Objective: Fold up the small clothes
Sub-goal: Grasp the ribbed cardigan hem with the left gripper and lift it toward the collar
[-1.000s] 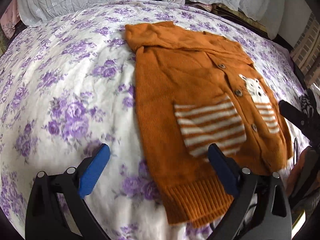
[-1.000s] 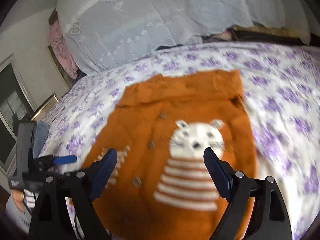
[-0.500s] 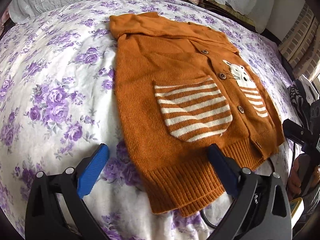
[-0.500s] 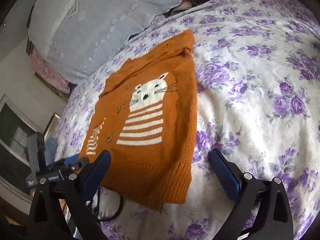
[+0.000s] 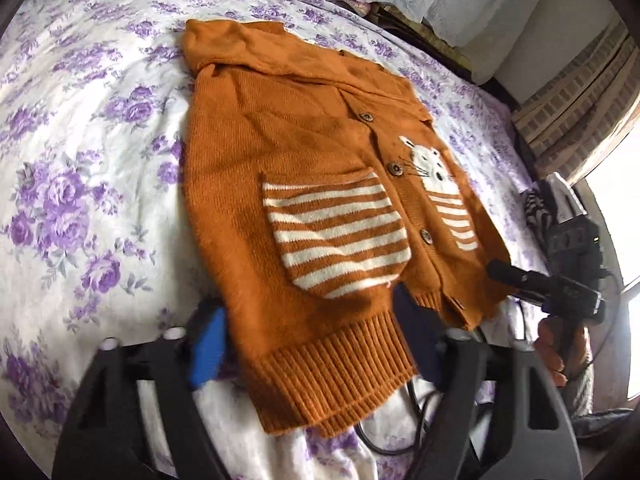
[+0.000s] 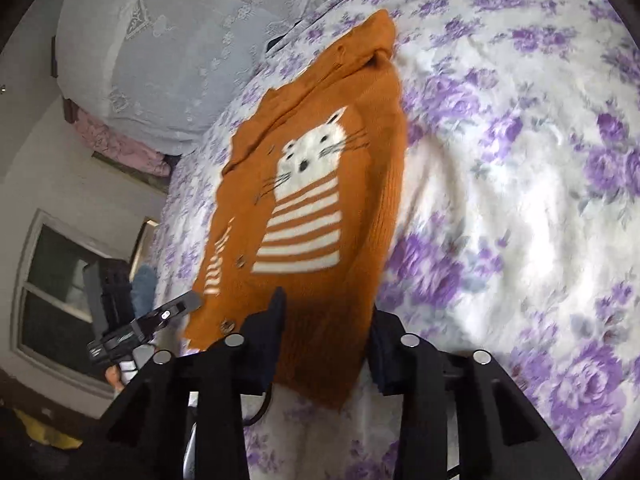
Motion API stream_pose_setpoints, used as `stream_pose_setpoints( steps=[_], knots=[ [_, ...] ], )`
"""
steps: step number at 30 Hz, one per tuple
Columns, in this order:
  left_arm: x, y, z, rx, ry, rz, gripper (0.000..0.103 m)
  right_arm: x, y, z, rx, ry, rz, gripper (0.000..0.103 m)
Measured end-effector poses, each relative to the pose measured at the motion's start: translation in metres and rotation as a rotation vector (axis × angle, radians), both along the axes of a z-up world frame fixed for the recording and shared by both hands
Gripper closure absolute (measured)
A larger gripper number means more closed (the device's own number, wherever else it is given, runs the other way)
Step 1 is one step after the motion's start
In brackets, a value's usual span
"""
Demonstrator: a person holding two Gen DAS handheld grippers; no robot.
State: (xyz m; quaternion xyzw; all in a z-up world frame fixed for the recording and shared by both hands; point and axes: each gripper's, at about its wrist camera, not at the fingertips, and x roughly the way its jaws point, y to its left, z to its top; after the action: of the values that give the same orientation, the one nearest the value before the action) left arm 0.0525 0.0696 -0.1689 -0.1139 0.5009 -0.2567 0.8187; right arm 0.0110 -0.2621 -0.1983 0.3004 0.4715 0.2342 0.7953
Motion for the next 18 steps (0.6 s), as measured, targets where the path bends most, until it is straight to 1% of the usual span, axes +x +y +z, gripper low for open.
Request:
stream_pose_setpoints(
  steps=[2, 4, 6, 7, 8, 10, 11, 12, 14, 15, 16, 18],
  knots=[
    [-0.002, 0.004, -0.005, -0.022, 0.016, 0.0, 0.049, -0.004, 0.003, -0.001, -0.011, -0.007, 0.012, 0.067],
    [-0.005, 0.006, -0.005, -0.038, 0.018, -0.003, 0.05, -0.002, 0.002, -0.002, 0.003, 0.003, 0.005, 0.067],
    [-0.007, 0.01, -0.007, -0.054, 0.028, 0.004, 0.049, 0.001, -0.003, -0.005, 0.048, 0.019, -0.003, 0.068],
    [-0.006, 0.013, -0.008, -0.074, 0.035, 0.008, 0.049, 0.004, -0.005, -0.006, 0.059, 0.023, -0.007, 0.069],
    [-0.004, 0.016, -0.009, -0.093, 0.043, 0.011, 0.049, 0.006, -0.005, -0.007, 0.06, 0.026, -0.016, 0.07],
    [0.004, 0.015, -0.01, -0.121, 0.054, 0.014, 0.05, 0.012, -0.002, -0.008, 0.053, 0.027, -0.029, 0.079],
    [0.008, 0.014, -0.011, -0.123, 0.052, 0.024, 0.058, 0.015, 0.0, -0.009, 0.062, 0.027, -0.031, 0.081],
    [0.01, 0.012, -0.012, -0.126, 0.056, 0.031, 0.073, 0.016, 0.001, -0.01, 0.066, 0.028, -0.041, 0.087],
    [0.01, 0.013, -0.013, -0.135, 0.059, 0.038, 0.085, 0.013, 0.004, -0.007, 0.056, 0.002, -0.046, 0.09],
    [0.007, 0.015, -0.013, -0.131, 0.045, 0.044, 0.088, 0.01, 0.004, -0.005, 0.053, -0.013, -0.043, 0.092],
    [0.006, 0.016, -0.012, -0.128, 0.036, 0.048, 0.089, 0.008, 0.005, -0.002, 0.056, -0.029, -0.041, 0.096],
    [0.002, 0.018, -0.008, -0.123, 0.021, 0.049, 0.092, 0.005, 0.004, 0.001, 0.06, -0.048, -0.038, 0.097]
  ],
)
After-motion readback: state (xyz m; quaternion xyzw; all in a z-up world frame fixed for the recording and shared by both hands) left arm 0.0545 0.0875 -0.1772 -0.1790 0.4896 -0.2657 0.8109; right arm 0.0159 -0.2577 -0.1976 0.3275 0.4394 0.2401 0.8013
